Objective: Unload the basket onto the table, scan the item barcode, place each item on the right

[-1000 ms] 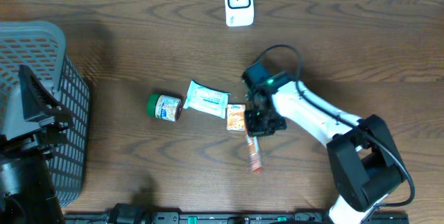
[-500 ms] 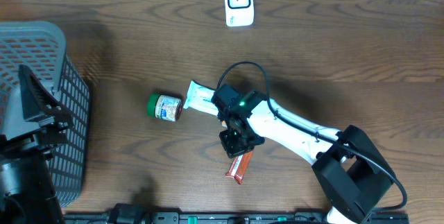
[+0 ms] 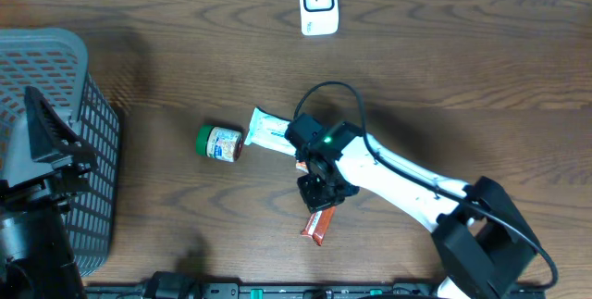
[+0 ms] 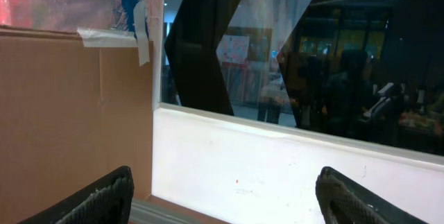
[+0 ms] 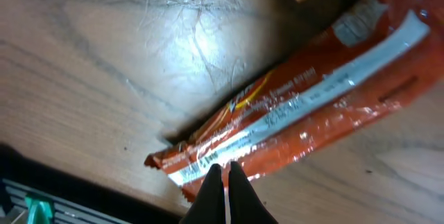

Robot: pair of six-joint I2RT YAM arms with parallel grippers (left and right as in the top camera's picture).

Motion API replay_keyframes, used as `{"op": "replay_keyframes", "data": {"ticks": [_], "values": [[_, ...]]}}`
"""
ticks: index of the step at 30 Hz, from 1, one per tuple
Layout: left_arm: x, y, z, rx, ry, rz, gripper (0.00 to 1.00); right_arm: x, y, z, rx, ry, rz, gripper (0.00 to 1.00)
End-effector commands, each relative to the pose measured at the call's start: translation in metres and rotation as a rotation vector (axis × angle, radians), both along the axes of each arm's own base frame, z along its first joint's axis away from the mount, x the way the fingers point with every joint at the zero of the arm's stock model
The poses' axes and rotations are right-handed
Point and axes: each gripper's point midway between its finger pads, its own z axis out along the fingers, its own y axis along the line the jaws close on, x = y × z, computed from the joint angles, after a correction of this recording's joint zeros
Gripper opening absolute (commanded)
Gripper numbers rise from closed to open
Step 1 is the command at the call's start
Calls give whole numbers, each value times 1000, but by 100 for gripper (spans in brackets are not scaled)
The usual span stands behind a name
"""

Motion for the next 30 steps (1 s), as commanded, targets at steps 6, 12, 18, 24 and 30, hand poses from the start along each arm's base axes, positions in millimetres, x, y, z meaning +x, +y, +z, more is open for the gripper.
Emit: {"op": "replay_keyframes", "data": {"ticks": [6,12,18,24,30], "values": [[0,-1,2,-6,-10,-7,85,-12,-6,-18,0,-2,14,1],[0,-1,2,-6,-9,-8,85,-31,-1,-37,48,35,22,1],[1,-1,1,-6,-8,-8,85,-5,-11,-53,5,-98,-41,1],[1,-1,1,-6,-8,-8,85,34,-29,-35,-61,-205,-115,1],[1,-1,1,-6,-8,-8,84,86,-91,-5,-264,-332,-282,1]]}}
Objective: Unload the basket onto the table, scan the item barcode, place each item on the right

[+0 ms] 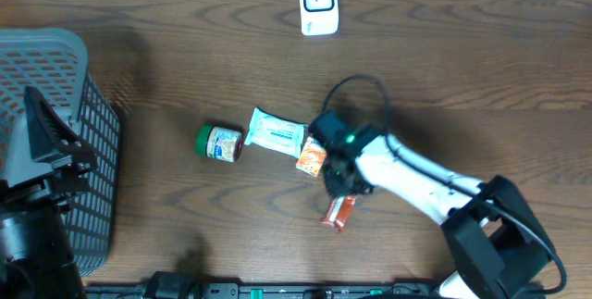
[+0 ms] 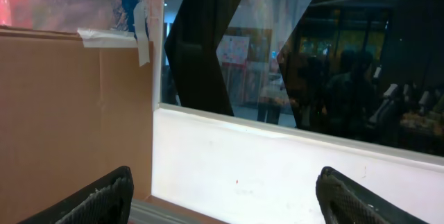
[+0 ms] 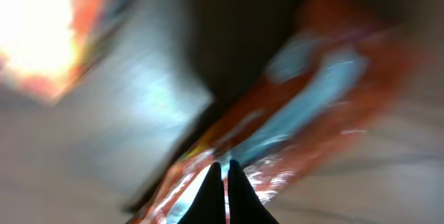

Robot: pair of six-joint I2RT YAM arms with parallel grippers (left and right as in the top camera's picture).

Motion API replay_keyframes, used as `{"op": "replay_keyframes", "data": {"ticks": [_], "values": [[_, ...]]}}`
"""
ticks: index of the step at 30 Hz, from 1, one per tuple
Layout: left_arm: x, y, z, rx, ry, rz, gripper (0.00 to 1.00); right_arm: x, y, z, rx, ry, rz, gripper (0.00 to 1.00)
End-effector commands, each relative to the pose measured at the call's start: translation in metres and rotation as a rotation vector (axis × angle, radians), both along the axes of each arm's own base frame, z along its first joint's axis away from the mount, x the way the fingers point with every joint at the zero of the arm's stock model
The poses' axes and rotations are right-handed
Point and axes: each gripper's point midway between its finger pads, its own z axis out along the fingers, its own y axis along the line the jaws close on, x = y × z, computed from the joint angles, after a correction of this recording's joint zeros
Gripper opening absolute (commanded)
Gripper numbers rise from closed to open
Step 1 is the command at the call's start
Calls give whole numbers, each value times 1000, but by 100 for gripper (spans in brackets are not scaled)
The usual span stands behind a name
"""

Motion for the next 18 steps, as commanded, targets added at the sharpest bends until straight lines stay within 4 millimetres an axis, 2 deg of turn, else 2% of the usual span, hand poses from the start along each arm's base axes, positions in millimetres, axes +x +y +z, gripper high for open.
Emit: {"op": "replay_keyframes", "data": {"ticks": [1,3,5,10,12,18], "values": [[1,-1,1,-5,-6,-8,85,42,-33,19,-100,-141,-102,1],[1,-1,1,-6,-6,-8,85,45,-32,22,-54,-117,-88,1],[1,-1,1,-5,-6,-8,84,40,-21,26,25,-69,-60,1],[1,-1,1,-5,-6,-8,85,3,22,44,267,90,-2,1],[1,-1,1,-5,-6,-8,84,-7,34,46,308,125,30,1],[1,-1,1,-5,-6,-8,84,-31,47,26,275,136,70,1]]}}
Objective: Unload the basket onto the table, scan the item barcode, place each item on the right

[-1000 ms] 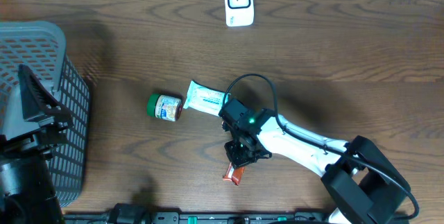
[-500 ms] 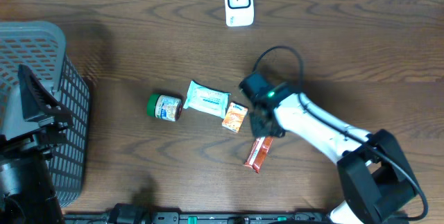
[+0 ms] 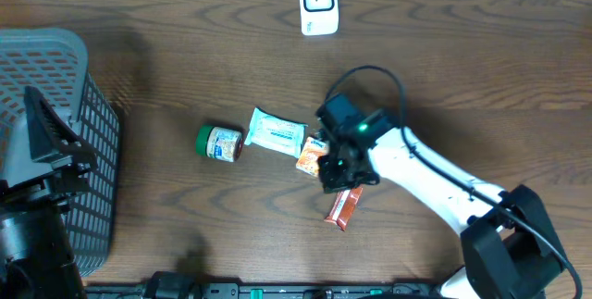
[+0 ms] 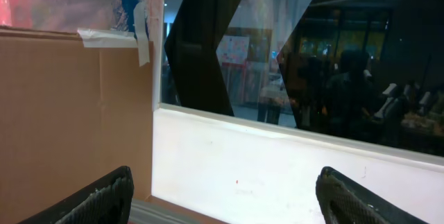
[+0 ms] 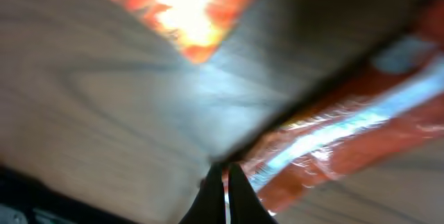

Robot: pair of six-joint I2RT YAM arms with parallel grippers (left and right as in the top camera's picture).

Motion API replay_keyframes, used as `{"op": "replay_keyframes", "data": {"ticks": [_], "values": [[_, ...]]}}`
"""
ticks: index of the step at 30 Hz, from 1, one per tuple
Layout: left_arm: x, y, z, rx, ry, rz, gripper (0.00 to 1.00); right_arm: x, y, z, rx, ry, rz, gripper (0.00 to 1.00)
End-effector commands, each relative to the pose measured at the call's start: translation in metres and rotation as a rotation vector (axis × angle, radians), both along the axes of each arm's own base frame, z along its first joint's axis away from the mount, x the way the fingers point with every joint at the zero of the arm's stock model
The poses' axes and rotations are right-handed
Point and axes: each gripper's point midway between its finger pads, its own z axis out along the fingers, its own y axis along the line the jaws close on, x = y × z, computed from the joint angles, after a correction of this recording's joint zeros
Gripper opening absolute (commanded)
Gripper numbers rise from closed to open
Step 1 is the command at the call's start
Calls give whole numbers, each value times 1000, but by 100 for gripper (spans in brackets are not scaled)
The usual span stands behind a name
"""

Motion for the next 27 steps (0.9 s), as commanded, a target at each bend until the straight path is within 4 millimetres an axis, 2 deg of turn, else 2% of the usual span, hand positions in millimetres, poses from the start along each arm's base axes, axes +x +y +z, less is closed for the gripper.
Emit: {"op": "replay_keyframes", "data": {"ticks": [1,6,9,11,13,16,17,18,19,20,22,23,27], "values": [[1,-1,1,-5,-5,-8,85,-22,3,-10,-9,43,-7,1],[1,-1,1,-5,-5,-8,84,-35,-26,-34,-149,51,-102,1],[1,-1,1,-5,-5,-8,84,-39,-30,-39,-159,62,-100,1],[1,-1,1,-5,-5,-8,84,-35,-27,-38,-146,42,-70,1],[1,-1,1,-6,-5,-8,84,-27,-19,-29,-109,20,-62,1],[1,-1,1,-5,-5,-8,84,-7,8,7,28,-29,-43,1],[1,-1,1,-5,-5,-8,85,4,15,25,68,-66,-49,12],[1,-1,1,-5,-5,-8,85,14,17,39,88,-99,-60,40],[1,-1,1,-5,-5,-8,85,23,14,50,93,-136,-73,60],[1,-1,1,-5,-5,-8,85,31,9,57,85,-169,-94,70],[1,-1,1,-5,-5,-8,85,40,-7,58,68,-183,-141,77],[1,-1,1,-5,-5,-8,85,40,-15,54,57,-172,-155,78],[1,-1,1,-6,-6,-8,84,33,-44,24,38,-87,-230,81]]}}
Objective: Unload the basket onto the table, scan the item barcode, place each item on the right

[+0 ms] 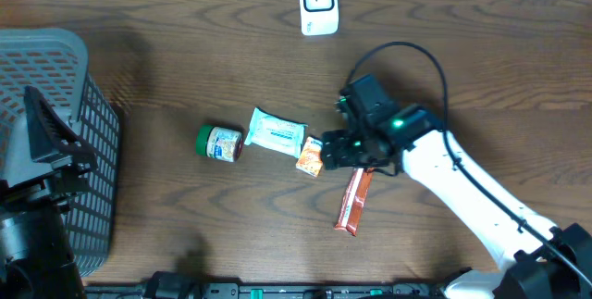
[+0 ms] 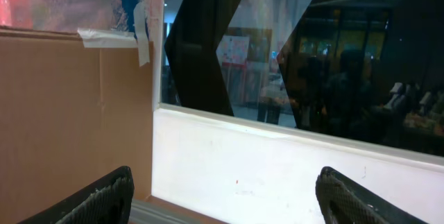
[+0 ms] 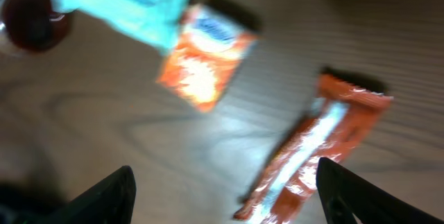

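Note:
A long red-orange snack bar (image 1: pixel 353 202) lies flat on the wooden table, also in the right wrist view (image 3: pixel 312 154). My right gripper (image 1: pixel 345 154) hovers above and just left of the bar's upper end. It is open (image 3: pixel 222 200) and empty, its fingers (image 3: pixel 104 196) wide apart. A white scanner (image 1: pixel 317 4) stands at the table's far edge. My left gripper (image 2: pixel 222 196) is open, off to the left, and faces a wall and window.
A small orange packet (image 1: pixel 311 157), a teal pouch (image 1: pixel 277 133) and a green-lidded jar (image 1: pixel 219 143) lie in a row left of the bar. A grey mesh basket (image 1: pixel 55 151) stands at the left edge beside the left arm.
My right gripper was shut with its tips low at the bar. Now it is open, higher and further right. The bar lies slightly further right and more upright. The left arm is unchanged.
First my shut right gripper had its tips against the bar, which lay slanted just below the orange packet. At the following moments the bar lay further right with the shut tips still at it. Now it lies apart from the packet and the gripper is open above it.

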Robot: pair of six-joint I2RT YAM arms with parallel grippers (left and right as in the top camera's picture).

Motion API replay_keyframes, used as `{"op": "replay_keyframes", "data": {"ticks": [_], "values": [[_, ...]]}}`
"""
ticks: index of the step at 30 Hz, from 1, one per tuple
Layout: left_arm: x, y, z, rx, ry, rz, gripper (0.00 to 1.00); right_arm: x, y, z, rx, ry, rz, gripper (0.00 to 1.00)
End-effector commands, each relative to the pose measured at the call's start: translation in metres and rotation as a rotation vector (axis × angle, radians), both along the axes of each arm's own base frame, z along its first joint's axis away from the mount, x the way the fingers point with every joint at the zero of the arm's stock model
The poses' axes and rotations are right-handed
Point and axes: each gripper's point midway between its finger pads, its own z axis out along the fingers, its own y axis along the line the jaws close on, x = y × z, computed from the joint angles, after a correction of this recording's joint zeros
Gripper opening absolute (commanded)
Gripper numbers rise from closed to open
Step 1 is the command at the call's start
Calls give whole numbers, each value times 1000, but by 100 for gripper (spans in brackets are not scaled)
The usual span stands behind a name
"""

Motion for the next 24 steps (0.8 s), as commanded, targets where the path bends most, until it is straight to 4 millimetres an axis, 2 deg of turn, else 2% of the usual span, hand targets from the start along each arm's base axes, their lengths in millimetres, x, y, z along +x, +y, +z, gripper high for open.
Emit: {"op": "replay_keyframes", "data": {"ticks": [1,7,13,18,20,21,22,24], "values": [[1,-1,1,-6,-6,-8,84,-15,-26,-39,-19,114,-45,82],[1,-1,1,-6,-5,-8,85,-20,-33,-72,149,159,-113,85],[1,-1,1,-6,-5,-8,84,-20,-47,-96,169,147,-179,93],[1,-1,1,-6,-5,-8,84,-32,-52,-125,155,202,-230,93],[1,-1,1,-5,-5,-8,85,-37,-53,-138,146,227,-239,81],[1,-1,1,-6,-6,-8,85,-39,-53,-144,141,241,-246,64],[1,-1,1,-6,-5,-8,84,-42,-54,-149,135,253,-245,53],[1,-1,1,-5,-5,-8,85,-46,-55,-159,125,273,-246,21]]}}
